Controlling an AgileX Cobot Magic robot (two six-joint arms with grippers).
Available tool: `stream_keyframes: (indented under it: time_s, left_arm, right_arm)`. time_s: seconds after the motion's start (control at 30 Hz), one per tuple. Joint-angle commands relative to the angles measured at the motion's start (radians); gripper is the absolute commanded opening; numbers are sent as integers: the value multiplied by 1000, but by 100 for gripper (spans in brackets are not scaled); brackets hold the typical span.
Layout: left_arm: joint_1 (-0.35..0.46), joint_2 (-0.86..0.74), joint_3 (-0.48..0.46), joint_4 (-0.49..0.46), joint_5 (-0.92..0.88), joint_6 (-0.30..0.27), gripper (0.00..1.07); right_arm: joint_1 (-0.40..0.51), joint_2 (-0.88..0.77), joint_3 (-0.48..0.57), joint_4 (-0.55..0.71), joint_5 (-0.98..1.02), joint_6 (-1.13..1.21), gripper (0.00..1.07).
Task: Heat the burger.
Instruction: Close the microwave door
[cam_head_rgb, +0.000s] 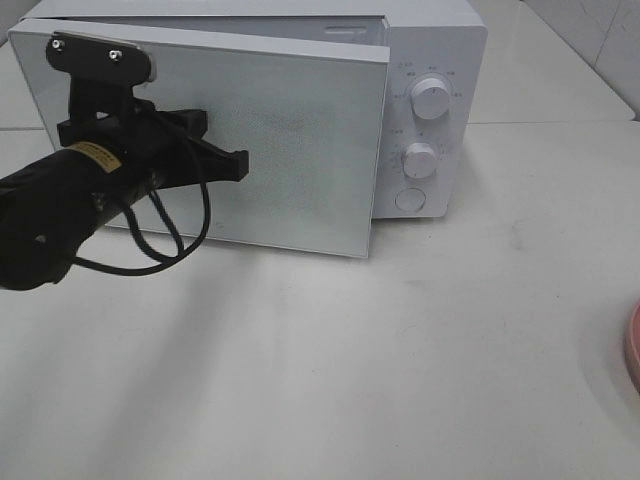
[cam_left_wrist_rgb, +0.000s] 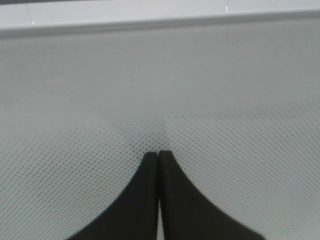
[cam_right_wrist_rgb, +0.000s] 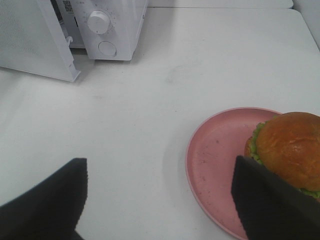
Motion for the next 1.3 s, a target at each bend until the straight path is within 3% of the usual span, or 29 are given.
stream_keyframes:
  time_s: [0.03,0.2,0.27,0.57,0.73,1.3]
  left_arm:
    - [-42,38,-87,-124,14,76,0]
    - [-66,68,-141,-183,23,126,0]
    - [-86,105,-213,-250,55,177,0]
    - [-88,166,-334,-291,86,225,0]
    - [-83,194,-398,-381,97,283,0]
    - [-63,214,-466,-368,132,298,0]
  right_arm:
    - [-7,-26,0,-2,-10,-11,76]
    - [-7,-26,0,-2,-10,-11,76]
    - [-7,-26,0,-2,-10,-11,76]
    - [-7,-26,0,-2,-10,-11,76]
    - [-7,-26,0,-2,-10,-11,76]
    - [-7,-26,0,-2,-10,-12,76]
